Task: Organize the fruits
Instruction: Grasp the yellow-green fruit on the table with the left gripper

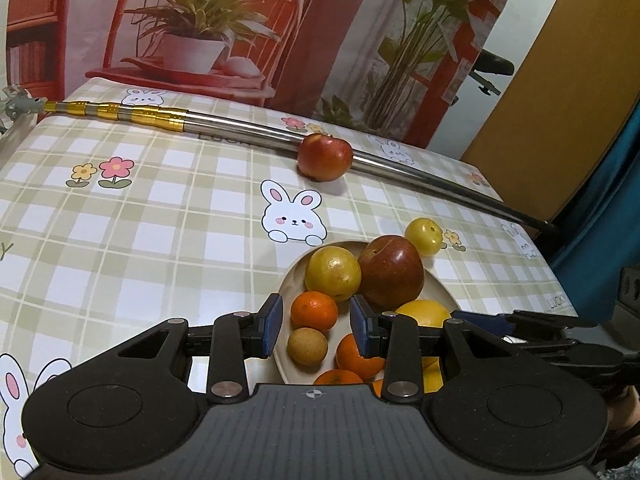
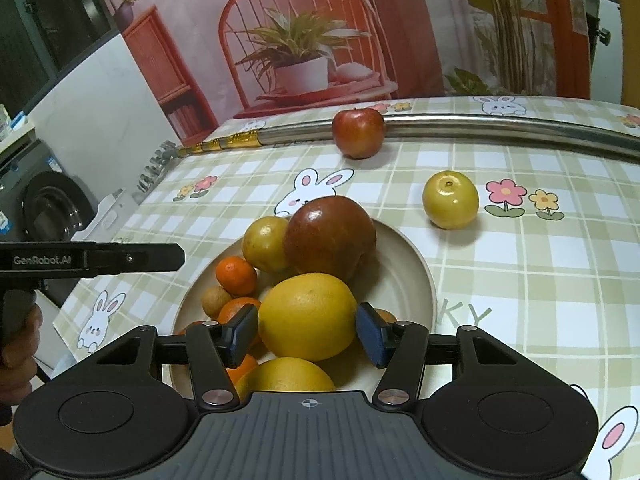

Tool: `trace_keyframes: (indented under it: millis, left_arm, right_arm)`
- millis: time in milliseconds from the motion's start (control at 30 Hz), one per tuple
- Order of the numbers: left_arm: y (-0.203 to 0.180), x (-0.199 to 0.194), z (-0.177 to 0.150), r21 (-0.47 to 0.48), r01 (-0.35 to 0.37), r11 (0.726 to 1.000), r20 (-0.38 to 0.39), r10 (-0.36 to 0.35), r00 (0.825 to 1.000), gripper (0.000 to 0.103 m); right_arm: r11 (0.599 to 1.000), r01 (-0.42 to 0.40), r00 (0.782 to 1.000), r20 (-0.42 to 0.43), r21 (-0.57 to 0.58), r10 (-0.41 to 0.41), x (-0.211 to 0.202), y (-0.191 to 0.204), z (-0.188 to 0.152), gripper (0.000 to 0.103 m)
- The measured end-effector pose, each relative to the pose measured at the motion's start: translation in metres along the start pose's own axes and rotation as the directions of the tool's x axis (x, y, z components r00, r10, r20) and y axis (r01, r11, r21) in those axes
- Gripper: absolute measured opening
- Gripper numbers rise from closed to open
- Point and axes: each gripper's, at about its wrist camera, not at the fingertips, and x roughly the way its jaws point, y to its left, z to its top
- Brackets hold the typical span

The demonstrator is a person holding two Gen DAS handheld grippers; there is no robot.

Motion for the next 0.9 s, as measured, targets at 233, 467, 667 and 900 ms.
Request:
trace_keyframes:
  millis: [233,467,667,900]
  left_arm:
    - [-0.001,-0.001,-0.001,-0.001,-0.020,1.000,0.000,0.020,1.000,0.040]
    - [0.000,0.000,0.001,0.002,-0.043,0.999,-0.004,0.043,0.999,0.040]
    - [-0.003,0.003,0.004,0.017,-0.052,0.998,-0.011,0.053,0.999,0.040]
    - [-0.009,0.008,0.010,0.050,-0.053,0.997,-0.018,0.054,0.998,0.041]
  right_arm:
    - [0.999,0.032,0.998,0.049,0.004,-0.032,-0.014,-0.009,0.008,0.052]
    - [0.997,0.078,0.991,0.107,0.013,-0.079,-0.028,-0.022,0.016,0.052]
    - [0.992,0.121,0.981,0.150,0.034,-0.125,-0.039,-0.039,0.023,0.052]
    - [0.986,0.155,0.968,0.191,0.060,-0.164,-0.049,-0.058,0.029,0.052]
